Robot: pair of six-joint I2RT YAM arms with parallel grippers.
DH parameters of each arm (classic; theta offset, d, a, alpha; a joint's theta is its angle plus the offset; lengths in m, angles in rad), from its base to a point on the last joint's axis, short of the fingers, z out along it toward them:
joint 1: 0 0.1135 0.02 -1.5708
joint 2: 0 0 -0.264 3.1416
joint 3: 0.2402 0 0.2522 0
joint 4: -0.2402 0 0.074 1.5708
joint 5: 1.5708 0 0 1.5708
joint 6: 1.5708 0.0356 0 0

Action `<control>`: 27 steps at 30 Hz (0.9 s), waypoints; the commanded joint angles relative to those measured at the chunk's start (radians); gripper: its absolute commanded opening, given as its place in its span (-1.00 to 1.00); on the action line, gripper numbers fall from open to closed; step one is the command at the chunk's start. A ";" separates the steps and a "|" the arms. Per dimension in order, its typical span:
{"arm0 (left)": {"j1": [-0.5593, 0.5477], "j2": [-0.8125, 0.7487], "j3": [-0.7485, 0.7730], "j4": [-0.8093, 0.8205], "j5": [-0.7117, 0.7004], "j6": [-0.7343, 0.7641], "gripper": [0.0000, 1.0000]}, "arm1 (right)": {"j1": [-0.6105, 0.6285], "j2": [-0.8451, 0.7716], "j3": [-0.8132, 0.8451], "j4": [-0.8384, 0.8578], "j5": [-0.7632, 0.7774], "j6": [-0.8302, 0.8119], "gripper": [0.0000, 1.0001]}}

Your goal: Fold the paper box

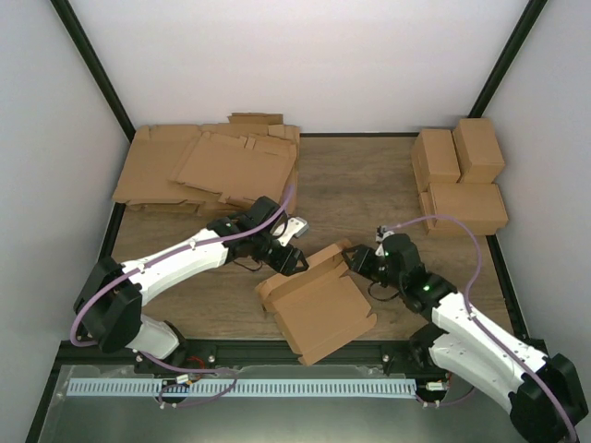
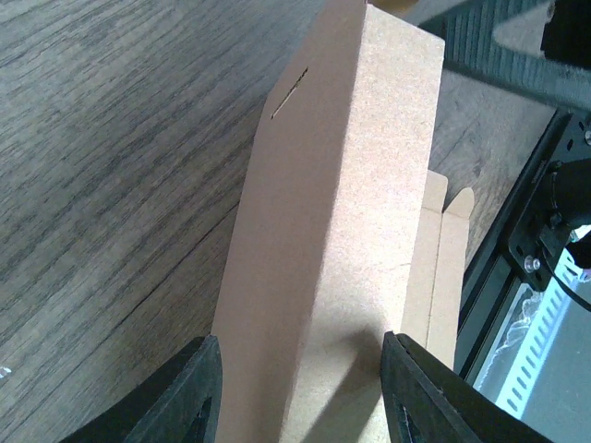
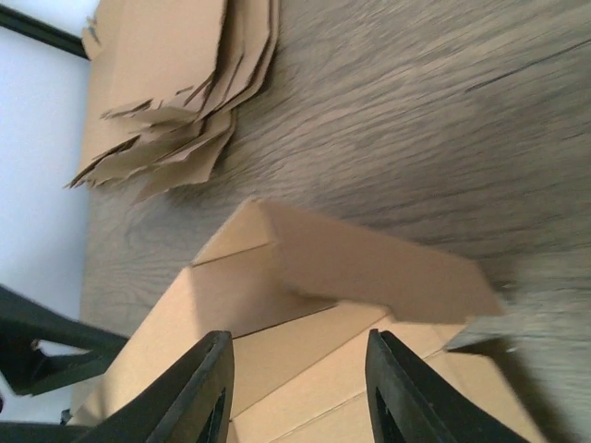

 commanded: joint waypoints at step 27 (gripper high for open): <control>-0.039 0.028 0.004 -0.008 -0.056 -0.021 -0.02 | -0.542 0.156 0.094 0.041 -0.391 -0.312 -0.09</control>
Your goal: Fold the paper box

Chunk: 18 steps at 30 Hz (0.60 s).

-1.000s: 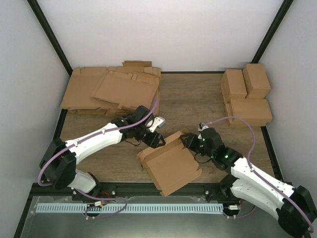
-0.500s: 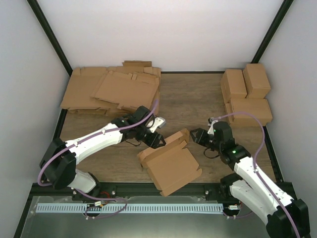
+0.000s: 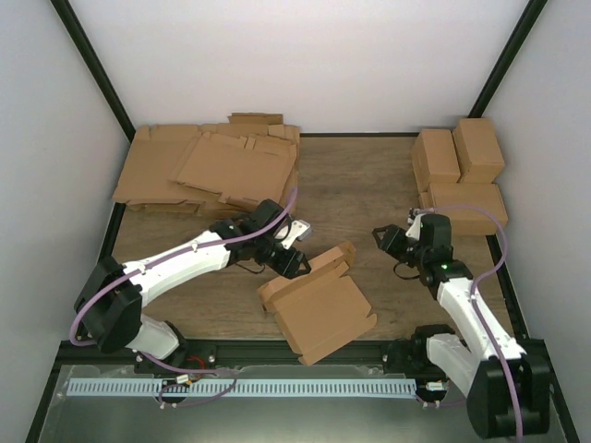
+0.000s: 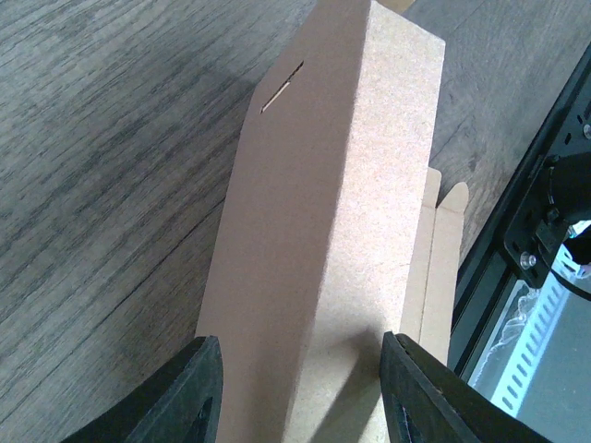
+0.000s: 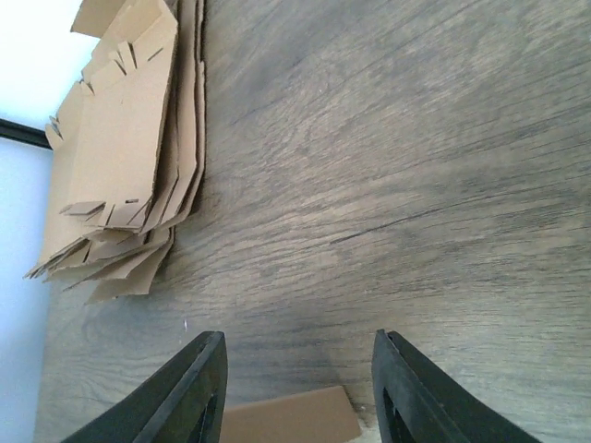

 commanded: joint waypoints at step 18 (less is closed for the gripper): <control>-0.013 0.042 0.019 0.004 -0.082 -0.022 -0.02 | -0.022 0.369 -0.049 0.348 -0.515 0.025 -0.05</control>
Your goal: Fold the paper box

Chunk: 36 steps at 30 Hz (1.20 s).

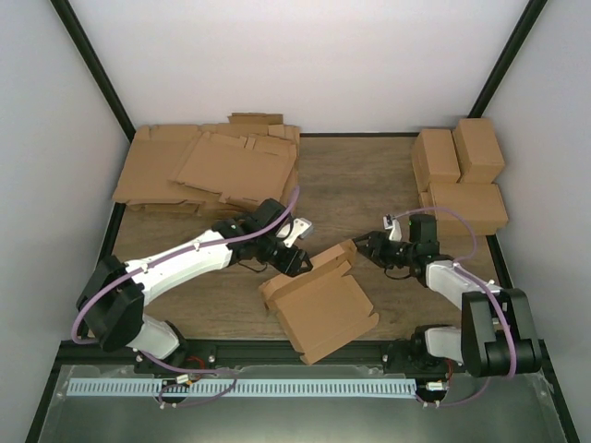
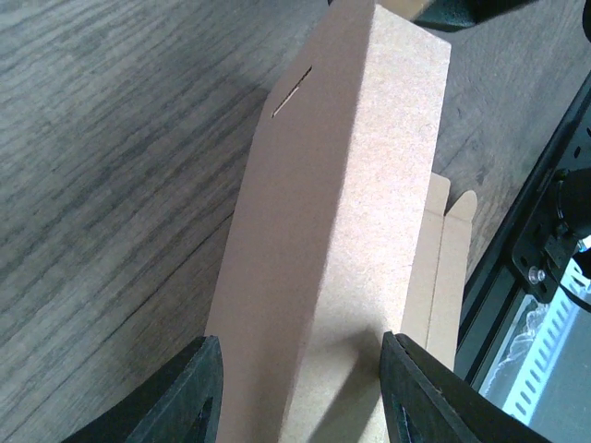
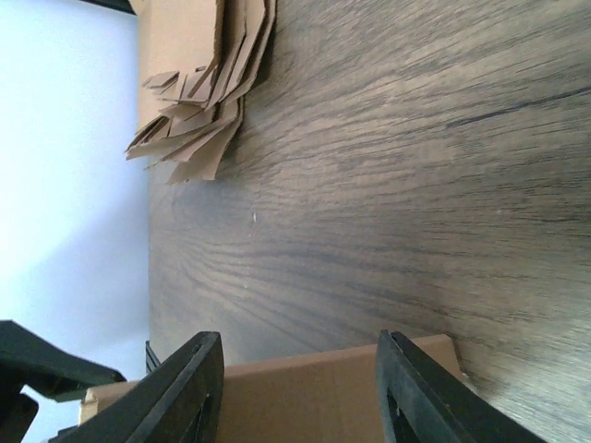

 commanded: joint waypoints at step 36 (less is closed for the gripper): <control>-0.005 0.020 -0.006 0.009 -0.122 -0.070 -0.01 | 0.105 -0.292 -0.111 0.039 0.199 -0.244 -0.05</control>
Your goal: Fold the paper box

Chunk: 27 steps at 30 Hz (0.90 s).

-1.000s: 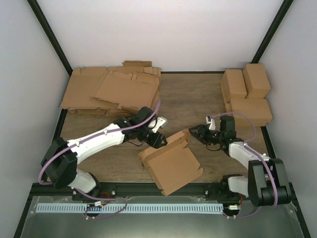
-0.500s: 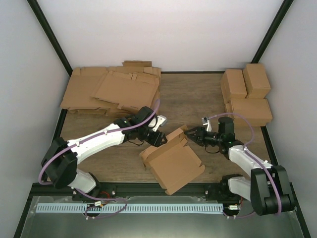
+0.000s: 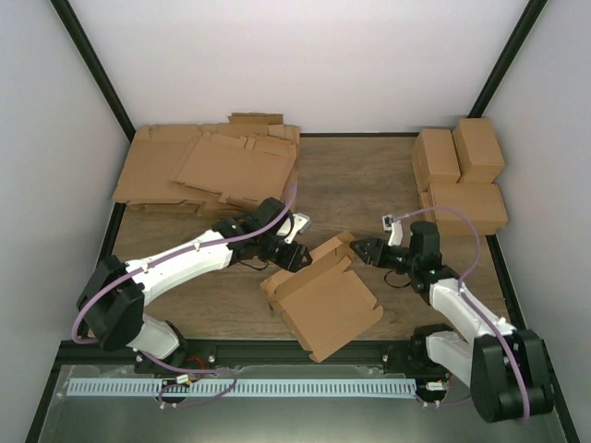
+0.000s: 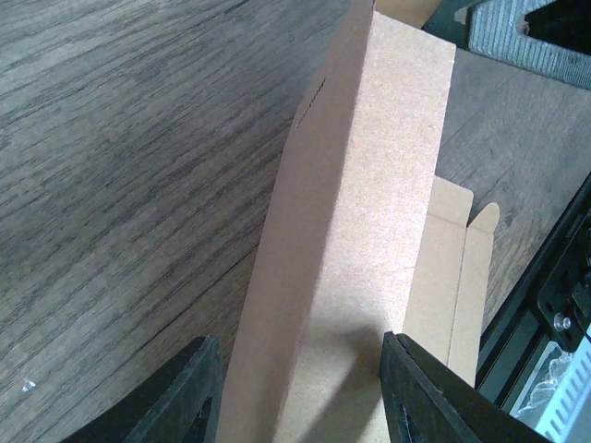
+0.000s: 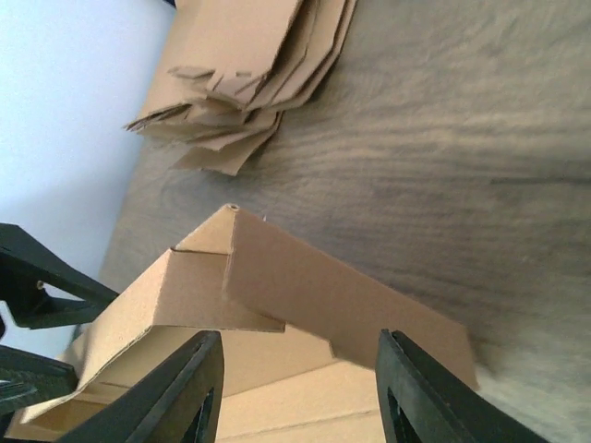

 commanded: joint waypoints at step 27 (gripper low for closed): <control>-0.003 0.016 0.019 -0.032 -0.002 -0.026 -0.01 | 0.330 -0.177 -0.342 0.607 0.668 -0.143 -0.02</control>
